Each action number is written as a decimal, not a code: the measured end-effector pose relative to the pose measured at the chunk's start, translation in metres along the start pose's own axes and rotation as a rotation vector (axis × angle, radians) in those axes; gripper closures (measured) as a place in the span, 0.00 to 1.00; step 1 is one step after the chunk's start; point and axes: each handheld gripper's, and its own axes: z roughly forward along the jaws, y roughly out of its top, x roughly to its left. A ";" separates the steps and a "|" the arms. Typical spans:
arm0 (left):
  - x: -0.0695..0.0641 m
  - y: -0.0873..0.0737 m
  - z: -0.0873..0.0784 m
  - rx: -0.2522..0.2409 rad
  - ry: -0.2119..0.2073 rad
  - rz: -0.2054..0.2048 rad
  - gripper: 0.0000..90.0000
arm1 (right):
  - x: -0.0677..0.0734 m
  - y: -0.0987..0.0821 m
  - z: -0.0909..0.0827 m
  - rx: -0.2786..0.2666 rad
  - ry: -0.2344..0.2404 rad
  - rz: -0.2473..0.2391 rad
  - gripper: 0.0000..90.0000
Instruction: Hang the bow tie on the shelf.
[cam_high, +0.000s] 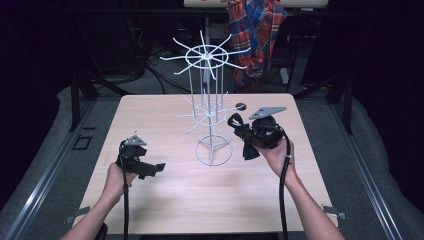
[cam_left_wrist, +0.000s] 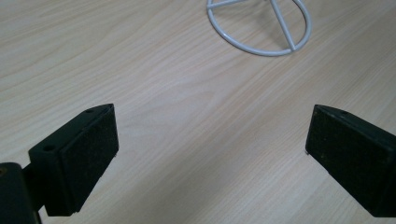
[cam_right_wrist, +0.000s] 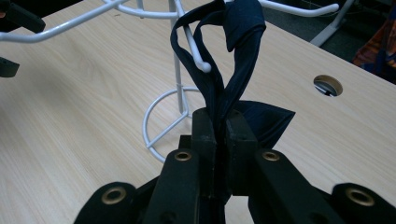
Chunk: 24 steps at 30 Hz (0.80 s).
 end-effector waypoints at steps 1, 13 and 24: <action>0.000 0.000 0.000 0.000 -0.001 -0.001 0.03 | 0.000 0.001 0.002 -0.002 0.001 -0.005 0.94; 0.000 0.000 0.000 -0.002 -0.003 -0.004 0.03 | 0.005 0.007 0.019 0.029 0.018 -0.016 0.94; 0.000 0.000 0.000 0.001 -0.003 0.001 0.03 | 0.002 0.002 0.025 0.036 0.019 -0.011 0.94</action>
